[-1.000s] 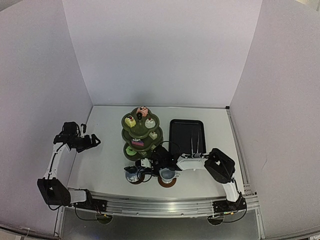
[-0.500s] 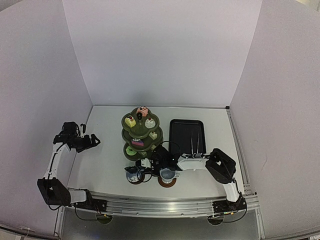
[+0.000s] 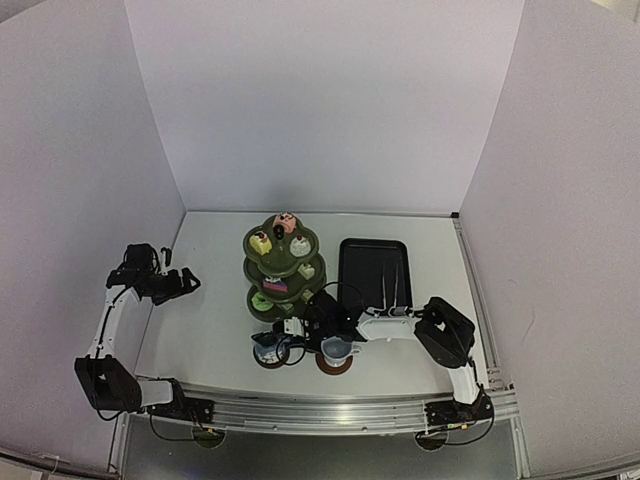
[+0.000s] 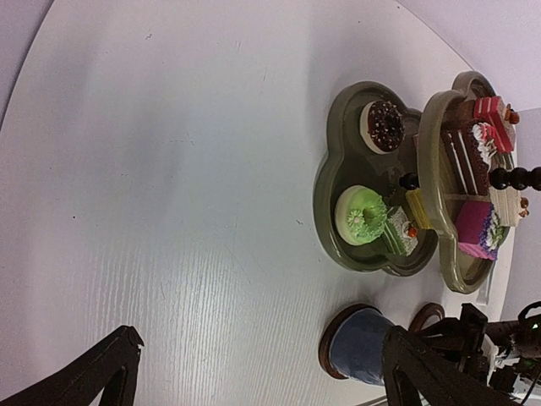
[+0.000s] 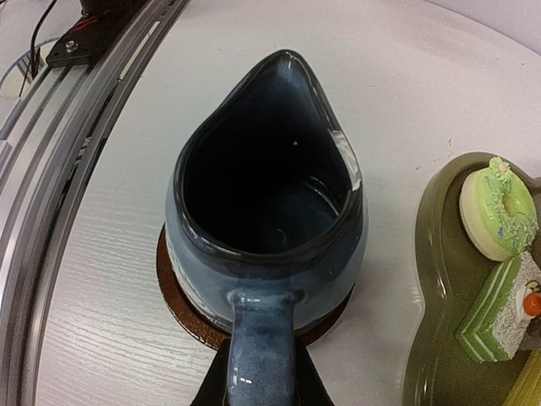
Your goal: Serve the afternoon tea
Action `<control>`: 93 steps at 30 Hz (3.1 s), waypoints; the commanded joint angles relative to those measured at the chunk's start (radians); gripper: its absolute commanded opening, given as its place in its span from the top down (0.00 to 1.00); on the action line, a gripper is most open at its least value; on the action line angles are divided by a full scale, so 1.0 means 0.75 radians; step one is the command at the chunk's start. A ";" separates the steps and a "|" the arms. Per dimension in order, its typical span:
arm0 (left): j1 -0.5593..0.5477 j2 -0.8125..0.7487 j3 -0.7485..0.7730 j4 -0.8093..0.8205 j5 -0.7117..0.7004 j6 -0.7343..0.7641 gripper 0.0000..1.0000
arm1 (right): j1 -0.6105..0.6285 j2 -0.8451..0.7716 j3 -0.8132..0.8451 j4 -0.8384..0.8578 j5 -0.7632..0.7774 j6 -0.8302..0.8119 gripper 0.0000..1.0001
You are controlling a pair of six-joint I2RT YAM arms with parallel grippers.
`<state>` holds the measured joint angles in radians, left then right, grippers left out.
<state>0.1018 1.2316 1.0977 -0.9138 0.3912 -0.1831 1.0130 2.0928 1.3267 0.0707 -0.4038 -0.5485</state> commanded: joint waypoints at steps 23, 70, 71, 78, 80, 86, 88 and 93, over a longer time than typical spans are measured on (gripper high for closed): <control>0.018 -0.016 0.027 0.060 0.027 0.001 0.00 | -0.003 -0.081 0.075 0.016 -0.103 0.034 0.63; 0.055 -0.592 -0.561 0.578 -0.500 0.040 0.00 | -0.925 -1.869 -1.152 -0.258 0.986 0.928 0.02; 0.056 -0.601 -0.572 0.580 -0.501 0.028 0.00 | -0.925 -1.931 -1.188 -0.249 0.992 0.931 0.02; 0.098 -0.658 -0.670 0.641 -0.388 -0.004 0.00 | -0.925 -2.377 -1.420 -0.274 0.997 0.961 0.02; 0.098 -0.655 -0.655 0.631 -0.383 0.011 0.00 | -0.925 -2.475 -1.440 -0.305 1.017 0.973 0.02; 0.104 -0.667 -0.676 0.635 -0.420 -0.013 0.00 | -0.926 -2.491 -1.435 -0.340 1.015 0.984 0.02; 0.109 -0.673 -0.685 0.639 -0.427 -0.020 0.00 | -0.926 -2.446 -1.421 -0.342 1.005 0.982 0.02; 0.112 -0.679 -0.687 0.638 -0.432 -0.026 0.00 | -0.925 -2.390 -1.403 -0.346 0.977 0.975 0.02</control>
<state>0.1788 0.7370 0.5812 -0.4702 0.0759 -0.1882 0.3229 0.2743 0.2474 -0.1867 0.3387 0.1783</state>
